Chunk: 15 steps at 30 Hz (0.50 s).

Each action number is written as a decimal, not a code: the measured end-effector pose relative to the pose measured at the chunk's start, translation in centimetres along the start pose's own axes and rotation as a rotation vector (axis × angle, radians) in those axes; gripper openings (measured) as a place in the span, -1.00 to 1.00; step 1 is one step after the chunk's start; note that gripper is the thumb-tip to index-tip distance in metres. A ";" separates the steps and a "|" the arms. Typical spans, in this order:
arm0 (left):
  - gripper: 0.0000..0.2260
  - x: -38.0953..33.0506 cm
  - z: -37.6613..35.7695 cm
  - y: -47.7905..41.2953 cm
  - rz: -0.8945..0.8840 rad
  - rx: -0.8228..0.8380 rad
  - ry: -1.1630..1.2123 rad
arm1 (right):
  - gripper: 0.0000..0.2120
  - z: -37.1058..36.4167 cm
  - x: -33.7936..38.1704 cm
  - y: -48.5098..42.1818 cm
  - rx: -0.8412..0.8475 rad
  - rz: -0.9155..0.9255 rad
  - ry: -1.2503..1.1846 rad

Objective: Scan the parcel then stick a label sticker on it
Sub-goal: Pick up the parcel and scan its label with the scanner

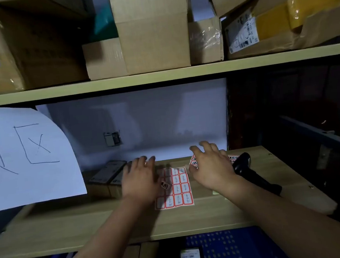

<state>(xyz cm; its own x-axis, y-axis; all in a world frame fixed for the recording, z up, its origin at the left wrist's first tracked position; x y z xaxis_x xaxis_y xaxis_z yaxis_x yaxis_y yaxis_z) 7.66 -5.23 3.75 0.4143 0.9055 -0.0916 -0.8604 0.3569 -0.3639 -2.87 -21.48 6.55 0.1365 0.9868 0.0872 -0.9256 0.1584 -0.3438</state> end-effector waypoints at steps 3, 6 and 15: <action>-0.43 4.0 -1.7 0.0 0.049 0.092 -0.019 | -0.41 -0.4 0.2 -0.3 -0.001 0.012 -0.012; -0.34 7.9 -4.4 0.9 0.133 0.226 0.016 | -0.41 -1.0 0.8 -0.6 0.010 0.030 -0.031; -0.35 7.4 -4.6 3.9 0.060 0.181 0.064 | -0.41 -3.2 0.5 -1.1 0.058 0.037 -0.071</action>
<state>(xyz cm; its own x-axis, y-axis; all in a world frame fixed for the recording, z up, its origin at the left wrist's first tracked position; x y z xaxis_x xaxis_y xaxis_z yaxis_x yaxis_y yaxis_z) 8.71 1.87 -2.60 0.3733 0.9122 -0.1689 -0.9212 0.3430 -0.1836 -0.62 -21.01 3.96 0.0782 0.9868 0.1419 -0.9487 0.1174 -0.2936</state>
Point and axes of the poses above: each hand's wrist, its own y-axis away from the middle knuckle, its own z-axis out of the back of the hand, x = y × z, the point moved 10 cm from there along -y, towards the middle knuckle, and after that the axes turned 11 degrees about z, right-handed, at the moved point
